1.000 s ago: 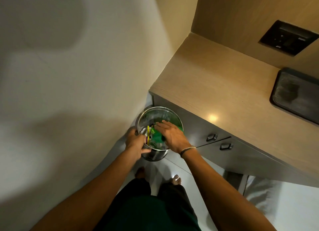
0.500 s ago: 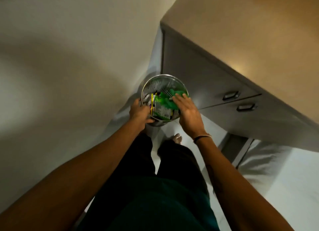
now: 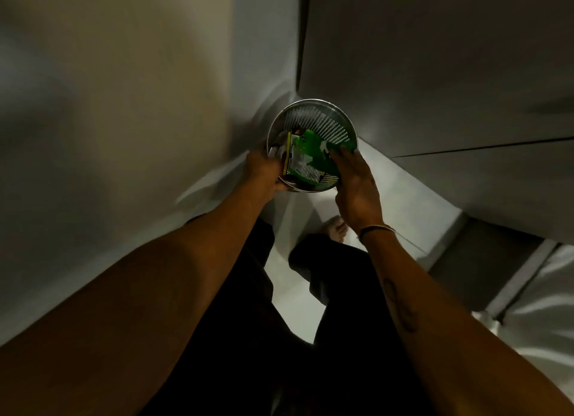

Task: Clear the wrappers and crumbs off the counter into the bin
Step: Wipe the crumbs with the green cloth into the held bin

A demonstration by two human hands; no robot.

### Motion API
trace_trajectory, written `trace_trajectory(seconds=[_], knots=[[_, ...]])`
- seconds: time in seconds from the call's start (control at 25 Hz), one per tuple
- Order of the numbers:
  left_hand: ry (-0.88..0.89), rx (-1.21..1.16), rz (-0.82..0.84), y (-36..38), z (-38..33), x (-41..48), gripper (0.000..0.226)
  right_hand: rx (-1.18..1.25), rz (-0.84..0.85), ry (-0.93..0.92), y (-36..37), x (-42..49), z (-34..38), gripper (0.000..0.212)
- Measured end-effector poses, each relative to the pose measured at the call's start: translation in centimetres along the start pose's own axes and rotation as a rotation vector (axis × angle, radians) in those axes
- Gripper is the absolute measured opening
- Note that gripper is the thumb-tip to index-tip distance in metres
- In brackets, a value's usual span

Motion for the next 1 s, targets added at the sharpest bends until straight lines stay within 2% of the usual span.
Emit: trace_trajectory(seconds=[0.08, 0.12, 0.2, 0.28, 0.4, 0.48, 0.52, 0.6, 0.68, 0.8, 0.88, 1.0], knots=[[0.054, 0.042, -0.007, 1.4, 0.6, 3.5, 0.027, -0.027, 0.005, -0.023, 2.3, 1.9, -2.1, 0.073], [0.086, 0.092, -0.007, 2.1, 0.8, 5.5, 0.028, -0.042, 0.008, -0.03, 3.3, 3.1, -3.0, 0.072], [0.13, 0.154, -0.011, 3.1, 1.2, 8.5, 0.038, -0.047, 0.008, -0.037, 4.8, 5.3, -4.5, 0.072], [0.151, 0.117, -0.017, 3.6, 1.2, 10.2, 0.046, -0.065, -0.012, -0.052, 5.7, 6.9, -5.0, 0.071], [0.149, 0.07, 0.067, 3.9, 0.9, 10.2, 0.058, -0.072, -0.033, -0.067, 5.3, 7.9, -4.4, 0.071], [0.142, 0.202, 0.07, 3.2, 0.1, 7.4, 0.071, -0.027, -0.034, -0.051, 3.4, 7.0, -3.1, 0.071], [0.184, 0.357, 0.034, 2.7, -0.7, 5.1, 0.079, -0.019, -0.039, -0.049, 1.9, 6.1, -2.1, 0.071], [0.373, 0.648, -0.034, 1.5, -2.7, -1.5, 0.084, -0.019, -0.042, -0.057, -2.1, 3.1, 1.0, 0.072], [0.592, 0.842, -0.018, 0.7, -4.9, -9.1, 0.082, -0.003, -0.049, -0.062, -7.1, -0.5, 5.2, 0.072], [0.868, 1.121, -0.063, -0.3, -10.0, -20.9, 0.086, 0.065, -0.158, -0.06, -16.7, -6.3, 11.5, 0.072], [1.064, 1.186, -0.109, -0.4, -15.1, -28.8, 0.088, 0.108, -0.301, -0.073, -24.0, -10.1, 14.9, 0.072], [1.397, 1.16, -0.228, 0.7, -22.0, -38.2, 0.085, 0.209, -0.563, -0.132, -34.6, -14.7, 17.7, 0.072]])
Point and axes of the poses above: each hand's wrist, its own x-axis towards the middle knuckle, its own y-axis out of the palm, z = x × y, the point moved 5 cm from there along x, towards the middle knuckle, and after that the axes turned 1 degree about -y, right-handed, at the moved point
